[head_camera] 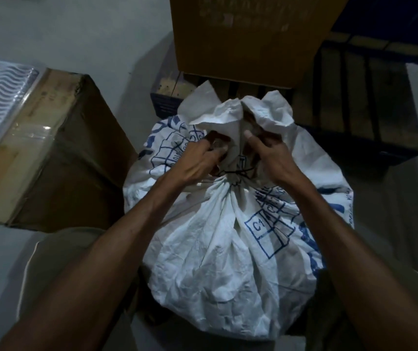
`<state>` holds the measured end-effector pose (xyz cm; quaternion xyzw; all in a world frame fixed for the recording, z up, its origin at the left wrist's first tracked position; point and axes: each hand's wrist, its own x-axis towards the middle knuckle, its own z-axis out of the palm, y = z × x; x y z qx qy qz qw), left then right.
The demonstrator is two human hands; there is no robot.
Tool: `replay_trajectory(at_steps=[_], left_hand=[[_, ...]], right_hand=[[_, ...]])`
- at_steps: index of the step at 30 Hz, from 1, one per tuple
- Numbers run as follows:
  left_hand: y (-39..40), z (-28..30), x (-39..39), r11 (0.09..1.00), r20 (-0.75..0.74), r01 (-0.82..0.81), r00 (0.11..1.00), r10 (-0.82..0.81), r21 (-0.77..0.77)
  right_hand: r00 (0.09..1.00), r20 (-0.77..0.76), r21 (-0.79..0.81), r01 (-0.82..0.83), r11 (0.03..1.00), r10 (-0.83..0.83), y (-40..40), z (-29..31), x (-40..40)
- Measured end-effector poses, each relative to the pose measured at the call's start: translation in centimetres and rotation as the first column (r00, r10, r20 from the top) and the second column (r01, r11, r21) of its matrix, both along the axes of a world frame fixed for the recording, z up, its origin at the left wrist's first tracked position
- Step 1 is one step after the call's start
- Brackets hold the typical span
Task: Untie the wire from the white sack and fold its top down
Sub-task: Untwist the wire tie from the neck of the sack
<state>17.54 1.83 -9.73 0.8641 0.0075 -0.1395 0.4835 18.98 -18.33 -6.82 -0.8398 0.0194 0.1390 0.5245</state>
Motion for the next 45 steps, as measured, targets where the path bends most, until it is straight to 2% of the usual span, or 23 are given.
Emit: replay_trajectory(at_steps=[3, 5, 8, 10, 11, 13, 16, 18, 21, 23, 25, 27, 28, 30, 31, 33, 35, 37, 42, 45], left_hand=[[-0.8, 0.7, -1.0, 0.994, 0.003, -0.107, 0.994, 0.107, 0.031], [-1.3, 0.9, -1.4, 0.981, -0.03, -0.191, 0.981, 0.192, 0.034], [-1.8, 0.8, -0.4, 0.934, -0.105, -0.357, 0.929, 0.354, -0.018], [-1.8, 0.1, 1.0, 0.9, -0.098, -0.436, 0.895, 0.435, 0.009], [-1.6, -0.1, 1.7, 0.882, -0.084, -0.47, 0.878, 0.471, 0.025], [-0.9, -1.5, 2.8, 0.86, -0.146, -0.511, 0.85, 0.506, 0.006], [0.3, -2.7, 2.8, 0.835, -0.244, -0.55, 0.808, 0.537, 0.015], [0.5, -2.5, 2.4, 0.829, -0.302, -0.56, 0.789, 0.535, 0.006], [0.2, 1.9, 0.3, 0.774, -0.442, -0.578, 0.783, 0.437, -0.259], [1.0, 4.3, -0.5, 0.786, -0.509, -0.52, 0.801, 0.314, -0.334], [2.0, 6.1, -1.7, 0.858, -0.422, -0.417, 0.864, 0.273, -0.299], [2.1, 7.0, -3.4, 0.95, -0.127, -0.266, 0.961, 0.247, -0.163], [1.5, 7.1, -4.5, 0.979, 0.008, -0.176, 0.984, 0.178, -0.104], [-0.5, 6.7, -6.3, 1.0, 0.183, 0.004, 0.983, -0.006, 0.012], [-1.3, 5.8, -6.2, 0.991, 0.251, 0.048, 0.965, -0.078, 0.124], [-2.1, 3.5, -5.3, 0.92, 0.318, 0.091, 0.922, -0.223, 0.381], [-2.1, 2.2, -4.4, 0.891, 0.331, 0.106, 0.904, -0.272, 0.442], [-2.1, 1.4, -3.8, 0.902, 0.356, 0.084, 0.9, -0.251, 0.424], [-3.4, 0.5, -3.8, 0.888, 0.337, 0.025, 0.92, -0.2, 0.459], [-3.5, 0.3, -3.9, 0.889, 0.312, -0.002, 0.936, -0.16, 0.458]], right_hand=[[0.995, 0.058, -0.377, -0.058, 0.925, 0.087, -0.1, -0.7, -0.6], [0.995, 0.056, -0.39, -0.06, 0.919, 0.088, -0.5, -1.1, -1.2], [1.0, -0.009, -0.33, -0.004, 0.944, 0.001, -1.9, -2.2, -0.8], [0.998, -0.054, -0.286, 0.021, 0.958, -0.038, -3.3, -3.3, 0.2], [0.996, -0.064, -0.252, 0.043, 0.967, -0.061, -4.0, -3.9, 0.7], [0.988, -0.097, -0.143, 0.106, 0.984, -0.121, -4.8, -3.6, 0.4], [0.967, -0.205, 0.121, 0.18, 0.976, -0.153, -4.8, -1.9, -1.0], [0.942, -0.28, 0.336, 0.278, 0.9, -0.186, -4.7, -0.6, -1.5], [0.905, -0.381, 0.613, 0.401, 0.681, -0.19, -5.7, 1.9, -1.4], [0.907, -0.402, 0.703, 0.394, 0.592, -0.126, -6.2, 3.3, -2.0], [0.914, -0.391, 0.729, 0.381, 0.569, -0.11, -5.8, 4.5, -2.6], [0.939, -0.31, 0.687, 0.33, 0.647, -0.149, -4.5, 5.2, -3.4], [0.962, -0.203, 0.615, 0.269, 0.741, -0.18, -3.8, 5.3, -4.0], [0.983, 0.09, 0.318, 0.121, 0.94, -0.157, -3.0, 5.1, -5.2], [0.979, 0.185, 0.149, 0.063, 0.987, -0.09, -2.9, 4.7, -5.8], [0.984, 0.173, -0.097, -0.021, 0.995, 0.037, -2.9, 3.4, -6.4], [0.989, 0.119, -0.243, -0.052, 0.969, 0.083, -2.7, 1.6, -6.2], [0.985, 0.153, -0.255, -0.039, 0.966, 0.08, -2.2, -0.3, -5.6], [0.967, 0.256, -0.115, 0.044, 0.992, -0.013, -0.9, -3.6, -5.0], [0.956, 0.293, -0.135, 0.044, 0.99, -0.003, -0.5, -4.4, -5.1]])
